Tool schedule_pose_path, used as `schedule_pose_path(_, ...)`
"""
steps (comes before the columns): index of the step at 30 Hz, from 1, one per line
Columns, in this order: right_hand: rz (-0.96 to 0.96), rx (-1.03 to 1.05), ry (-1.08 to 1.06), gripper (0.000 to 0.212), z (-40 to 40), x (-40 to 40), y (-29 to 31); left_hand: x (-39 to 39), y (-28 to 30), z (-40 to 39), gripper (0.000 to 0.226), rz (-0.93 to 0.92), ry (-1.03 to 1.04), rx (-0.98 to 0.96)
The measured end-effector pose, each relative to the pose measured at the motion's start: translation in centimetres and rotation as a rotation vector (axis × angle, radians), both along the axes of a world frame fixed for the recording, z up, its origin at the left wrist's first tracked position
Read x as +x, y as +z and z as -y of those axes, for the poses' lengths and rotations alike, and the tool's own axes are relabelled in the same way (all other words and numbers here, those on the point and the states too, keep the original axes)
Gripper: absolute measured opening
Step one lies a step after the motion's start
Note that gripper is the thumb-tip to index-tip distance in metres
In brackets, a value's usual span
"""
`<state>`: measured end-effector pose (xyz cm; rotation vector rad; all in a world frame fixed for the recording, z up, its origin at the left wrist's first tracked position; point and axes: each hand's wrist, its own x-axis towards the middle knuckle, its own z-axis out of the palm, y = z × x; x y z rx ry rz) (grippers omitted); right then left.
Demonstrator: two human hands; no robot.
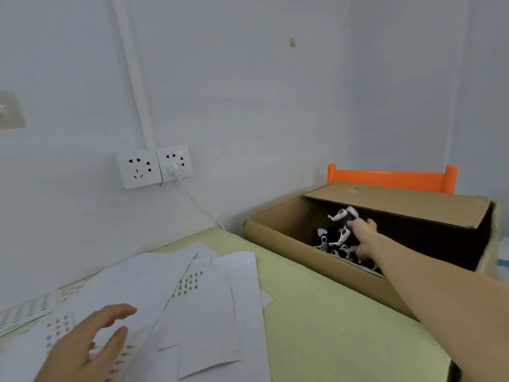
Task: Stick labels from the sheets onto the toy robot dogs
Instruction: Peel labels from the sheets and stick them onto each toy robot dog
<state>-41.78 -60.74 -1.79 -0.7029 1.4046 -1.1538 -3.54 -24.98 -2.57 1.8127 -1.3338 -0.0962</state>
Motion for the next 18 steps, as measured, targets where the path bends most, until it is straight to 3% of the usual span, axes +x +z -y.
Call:
schedule_pose_path(2, -0.144, -0.060, 0.092, 0.066, 0.0, 0.6, 0.3, 0.1, 0.3, -0.1, 0.062, -0.001, 0.004, -0.014)
schedule_pose_path(4, -0.449, -0.049, 0.285, 0.059, -0.2, 1.4, -0.2, 0.3, 0.6, -0.3, 0.061, -0.002, -0.005, -0.021)
schedule_pose_path(6, -0.843, -0.072, 0.465, 0.042, -1.0, 2.0, -0.5, 0.5, 1.1, -0.4, 0.062, 0.015, -0.011, -0.027)
schedule_pose_path(8, -1.091, -0.201, 0.565, 0.024, -1.3, 2.9, -0.2, 0.9, 1.6, -0.8, 0.063, 0.026, -0.024, -0.019)
schedule_pose_path(15, -1.260, -0.659, 0.378, 0.048, -3.8, 7.4, 4.1, 4.7, 3.1, -4.1, 0.066, 0.087, -0.034, 0.158)
schedule_pose_path(18, -1.183, -0.956, 0.331, 0.044, -6.1, 10.9, 5.7, 6.1, 3.5, -6.7, 0.048, 0.189, -0.002, 0.111)
